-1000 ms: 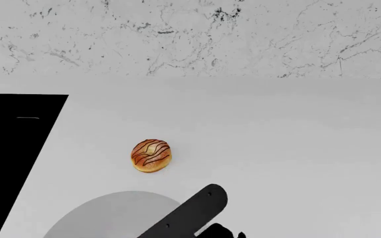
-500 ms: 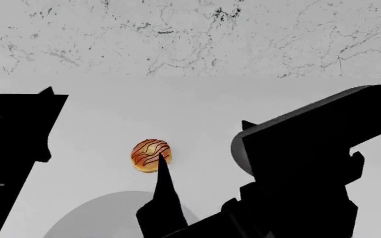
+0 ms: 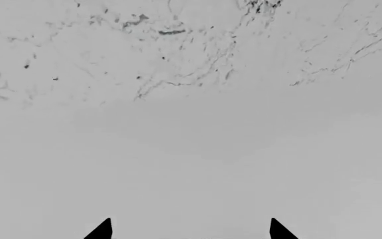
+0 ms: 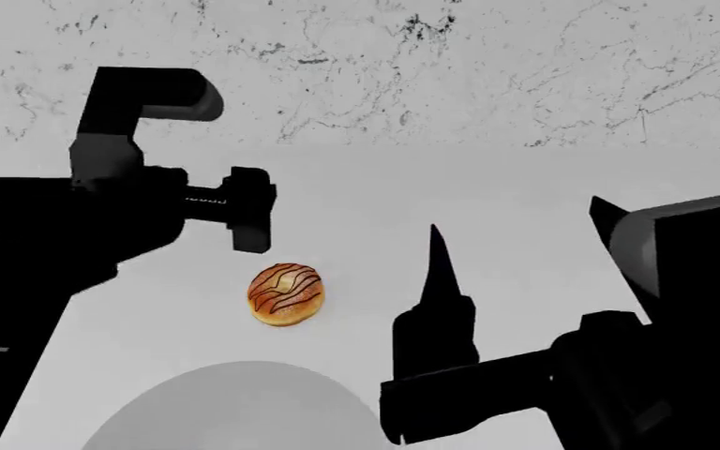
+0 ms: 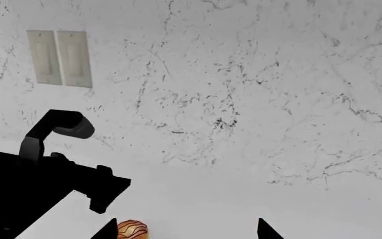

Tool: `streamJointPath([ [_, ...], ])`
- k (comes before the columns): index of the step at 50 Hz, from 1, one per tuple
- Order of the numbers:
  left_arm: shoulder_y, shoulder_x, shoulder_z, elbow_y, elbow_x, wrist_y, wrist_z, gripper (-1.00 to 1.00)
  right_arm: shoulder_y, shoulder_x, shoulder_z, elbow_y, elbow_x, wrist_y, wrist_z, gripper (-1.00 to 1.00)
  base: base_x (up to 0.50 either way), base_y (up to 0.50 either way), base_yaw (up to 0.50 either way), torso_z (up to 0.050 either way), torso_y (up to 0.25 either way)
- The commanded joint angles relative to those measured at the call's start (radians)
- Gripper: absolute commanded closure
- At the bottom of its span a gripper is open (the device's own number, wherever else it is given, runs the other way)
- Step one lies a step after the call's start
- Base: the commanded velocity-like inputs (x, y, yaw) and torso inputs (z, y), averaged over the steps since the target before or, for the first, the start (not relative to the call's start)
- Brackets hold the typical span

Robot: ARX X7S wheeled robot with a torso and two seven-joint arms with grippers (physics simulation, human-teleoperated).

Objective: Place the pastries on the plates.

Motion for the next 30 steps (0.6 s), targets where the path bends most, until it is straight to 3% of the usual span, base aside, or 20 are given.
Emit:
streamJointPath([
  [1,-0.107,0.176,0.124,-0.468,0.138,0.168,0.189,-1.00,-0.075,0.013,0.044,-0.018,-0.026,-0.016,-0.014,-1.00,0.00,0.00,0.00,0.000,0.000],
  [6,-0.058,0.167,0.136,-0.374,0.115,0.124,0.147,-1.00,-0.115,0.030,0.074,-0.030,-0.023,-0.024,-0.030,-1.00,0.00,0.00,0.00,0.000,0.000],
  [12,0.066,0.068,0.122,-0.028,0.038,-0.028,0.028,-1.00,-0.139,0.039,0.091,-0.042,-0.016,-0.029,-0.044,-1.00,0.00,0.00,0.00,0.000,0.000],
  [18,0.115,0.024,0.101,0.132,-0.018,-0.103,-0.032,-1.00,-0.122,0.031,0.074,-0.038,-0.014,-0.029,-0.039,-1.00,0.00,0.00,0.00,0.000,0.000],
  [22,0.144,0.015,0.102,0.183,-0.034,-0.120,-0.048,-1.00,-0.118,0.019,0.064,-0.028,-0.028,-0.024,-0.045,-1.00,0.00,0.00,0.00,0.000,0.000],
  [30,0.144,0.039,0.130,0.097,-0.002,-0.078,-0.016,-1.00,-0.121,0.006,0.056,-0.017,-0.055,-0.017,-0.066,-1.00,0.00,0.00,0.00,0.000,0.000],
])
